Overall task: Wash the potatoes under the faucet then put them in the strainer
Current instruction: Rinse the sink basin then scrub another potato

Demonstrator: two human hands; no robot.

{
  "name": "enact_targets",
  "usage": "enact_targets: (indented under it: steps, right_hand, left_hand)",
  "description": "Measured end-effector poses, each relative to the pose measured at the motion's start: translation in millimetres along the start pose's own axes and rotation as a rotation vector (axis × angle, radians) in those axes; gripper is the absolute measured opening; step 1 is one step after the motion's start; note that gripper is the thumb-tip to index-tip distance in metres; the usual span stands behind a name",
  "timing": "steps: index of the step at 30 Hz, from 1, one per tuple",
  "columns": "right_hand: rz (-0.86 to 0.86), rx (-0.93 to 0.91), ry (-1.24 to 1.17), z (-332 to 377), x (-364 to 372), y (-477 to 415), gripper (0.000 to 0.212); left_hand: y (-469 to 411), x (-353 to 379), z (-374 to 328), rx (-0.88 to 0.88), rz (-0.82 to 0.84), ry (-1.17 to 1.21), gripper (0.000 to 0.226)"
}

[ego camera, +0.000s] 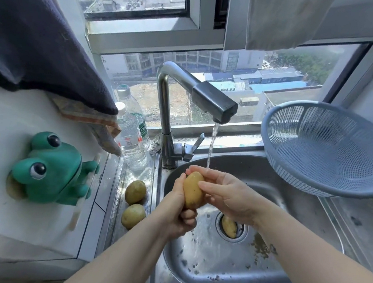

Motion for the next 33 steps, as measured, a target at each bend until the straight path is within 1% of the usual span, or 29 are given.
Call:
enact_targets:
  steps: [2,4,7,9,11,13,14,17,20,22,24,27,28,30,32,33]
  right_hand:
    - [-0.003,-0.01,0.08,3,-1,-1,0.038]
    - [-0.046,-0.028,0.093,6,-3,-3,0.033]
    - [-0.122,-0.078,0.023,8,-1,-8,0.02]
    - [-0.215,-0.107,-0.032,7,0,-12,0.014]
    - [-0.362,-0.093,-0.029,3,-3,-14,0.02]
    - [-0.436,-0.04,-0.026,-2,-5,-15,0.027]
    - [-0.431,-0.018,-0.034,-3,-3,-16,0.03]
    - [-0.376,-0.007,-0.081,0,-4,-19,0.034]
    - [-0.376,-0.02,-0.101,3,-9,-20,0.035]
    - [-0.41,-0.079,-0.114,4,-12,-21,0.036]
    - [-0.431,-0.164,-0.004,6,-15,-20,0.03]
    - [-0.344,-0.257,0.372,15,-13,-17,0.014]
    - [-0.307,-0.284,0.473,19,-11,-15,0.013]
    - [-0.25,-0.339,0.579,27,-9,-11,0.011]
    - [-0.195,-0.364,0.63,32,-7,-8,0.005]
    - [-0.164,-0.367,0.649,33,-6,-6,0.006]
  left_hand:
    - [0,3,0,-0.041,0.03,-0.039,0.054]
    - [1,7,-2,-0.059,0.044,-0.079,0.053]
    - [1,11,-7,-0.043,0.032,-0.086,0.048]
    - [0,13,-9,-0.029,0.018,-0.063,0.048]
    - [-2,14,-8,-0.035,0.002,-0.055,0.049]
    - [0,16,-4,-0.062,0.015,-0.065,0.048]
    - [1,16,-2,-0.085,0.034,-0.069,0.049]
    - [3,19,4,-0.193,0.109,-0.049,0.061]
    - [6,24,3,-0.261,0.198,0.081,0.065]
    - [6,25,0,-0.271,0.223,0.183,0.064]
    - [7,24,-3,-0.271,0.211,0.235,0.059]
    - [8,25,-1,-0.253,0.175,0.169,0.053]
    - [9,26,0,-0.249,0.163,0.141,0.052]
    - [10,25,4,-0.248,0.148,0.109,0.053]
    - [12,24,8,-0.261,0.148,0.1,0.053]
    - [14,23,10,-0.266,0.152,0.098,0.052]
Point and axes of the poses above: each hand's wrist, its own y-axis away from the middle knuckle, its own x-axis out of the palm, z = x × y, the point moved 7 cm from there along -y, towards the middle knuckle, and after that the axes turned 15 degrees about -x, right-handed, at the moved point
